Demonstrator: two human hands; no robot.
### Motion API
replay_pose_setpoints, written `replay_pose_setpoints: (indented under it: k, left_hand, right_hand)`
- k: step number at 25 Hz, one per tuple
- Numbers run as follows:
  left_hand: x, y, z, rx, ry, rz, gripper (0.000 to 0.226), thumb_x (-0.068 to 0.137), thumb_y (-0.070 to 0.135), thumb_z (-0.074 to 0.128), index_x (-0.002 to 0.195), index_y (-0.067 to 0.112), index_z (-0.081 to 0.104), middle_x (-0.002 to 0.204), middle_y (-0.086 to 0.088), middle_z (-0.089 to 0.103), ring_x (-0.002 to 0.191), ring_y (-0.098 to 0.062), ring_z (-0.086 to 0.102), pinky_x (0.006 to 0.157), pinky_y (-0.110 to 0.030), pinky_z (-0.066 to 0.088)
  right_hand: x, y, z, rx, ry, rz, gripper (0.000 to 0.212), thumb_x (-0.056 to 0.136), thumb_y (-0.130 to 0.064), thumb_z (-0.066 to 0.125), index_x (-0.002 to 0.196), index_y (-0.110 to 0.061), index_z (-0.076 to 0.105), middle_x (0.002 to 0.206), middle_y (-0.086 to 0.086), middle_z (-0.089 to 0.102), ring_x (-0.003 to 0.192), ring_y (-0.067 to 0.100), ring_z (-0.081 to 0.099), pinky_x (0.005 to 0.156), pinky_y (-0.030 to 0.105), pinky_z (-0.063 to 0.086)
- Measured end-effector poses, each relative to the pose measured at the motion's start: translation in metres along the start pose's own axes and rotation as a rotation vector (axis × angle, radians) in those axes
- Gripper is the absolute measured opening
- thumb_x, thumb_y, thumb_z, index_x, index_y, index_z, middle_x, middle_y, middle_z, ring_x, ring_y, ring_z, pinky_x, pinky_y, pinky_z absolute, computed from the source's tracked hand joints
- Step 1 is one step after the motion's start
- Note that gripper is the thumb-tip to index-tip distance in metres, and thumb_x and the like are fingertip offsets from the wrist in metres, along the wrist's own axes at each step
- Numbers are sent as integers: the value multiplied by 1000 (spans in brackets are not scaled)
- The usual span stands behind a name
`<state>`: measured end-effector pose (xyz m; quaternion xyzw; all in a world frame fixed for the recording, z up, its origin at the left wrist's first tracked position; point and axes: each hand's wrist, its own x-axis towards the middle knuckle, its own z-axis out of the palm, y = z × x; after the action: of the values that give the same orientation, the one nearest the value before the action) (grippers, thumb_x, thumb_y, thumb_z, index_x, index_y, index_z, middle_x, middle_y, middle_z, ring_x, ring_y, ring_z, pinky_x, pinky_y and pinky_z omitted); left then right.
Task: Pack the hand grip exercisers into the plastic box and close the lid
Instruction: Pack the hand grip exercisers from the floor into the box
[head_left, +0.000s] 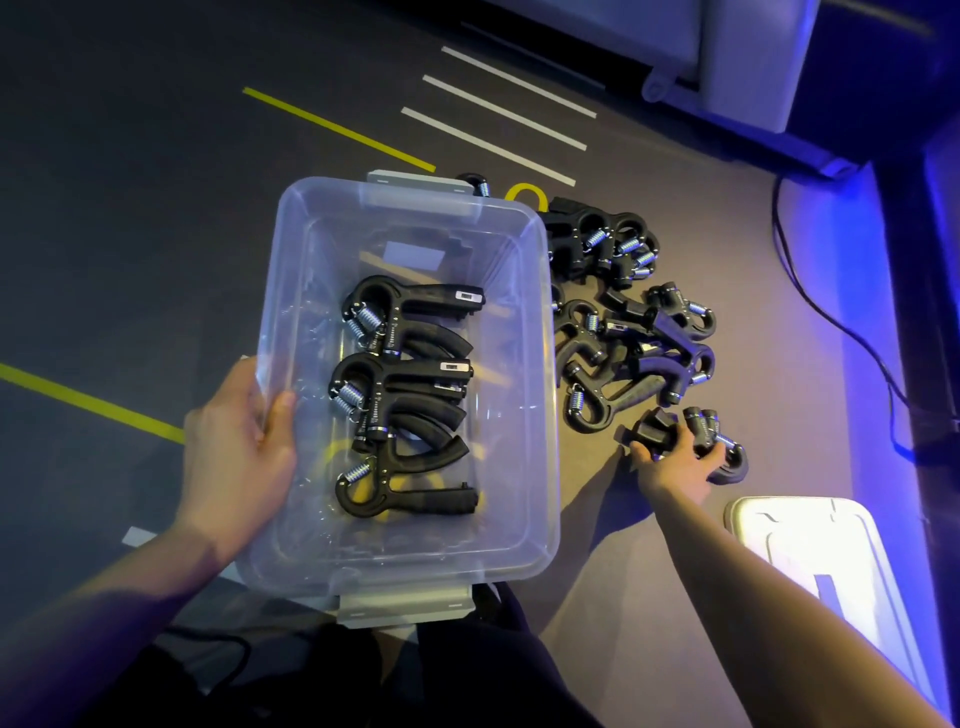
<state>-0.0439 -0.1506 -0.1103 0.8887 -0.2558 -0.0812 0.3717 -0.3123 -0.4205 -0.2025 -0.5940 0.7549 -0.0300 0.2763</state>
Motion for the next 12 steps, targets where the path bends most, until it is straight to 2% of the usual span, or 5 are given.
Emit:
replay_pose_setpoints:
  k: [4,8,10,12]
  left_hand:
    - [2,-3,1,-16,11,18,5,88,4,52,84,1,50,52,-13,41,49,-31,41,48,-39,31]
    - [1,-4,1,-20,21,24,2,87,3,53,88,5,53,51,-13,43,48,-26,42,47,-30,31]
    - [1,-4,1,-31,22,22,5,87,2,53,91,4,54,50,-10,41,47,-23,41,46,-33,28]
    - [1,-3,1,-40,23,25,5,86,1,53,90,6,53,48,-5,38,46,-18,38,48,-38,22]
  right_hand:
    - [-2,2,-3,56,57,-36,46,92,-21,59,135,-17,43,149,12,16,122,43,42,107,41,33]
    - [-8,1,-5,101,115,-54,41,91,-18,60,129,-16,46,145,13,19,118,44,46,106,42,35]
    - [-11,0,-9,181,170,-70,39,89,-15,60,126,-16,48,146,12,19,121,41,44,106,40,34]
    - [-20,-7,-17,272,239,-120,41,88,-11,60,127,-15,49,147,13,19,125,34,41,106,32,30]
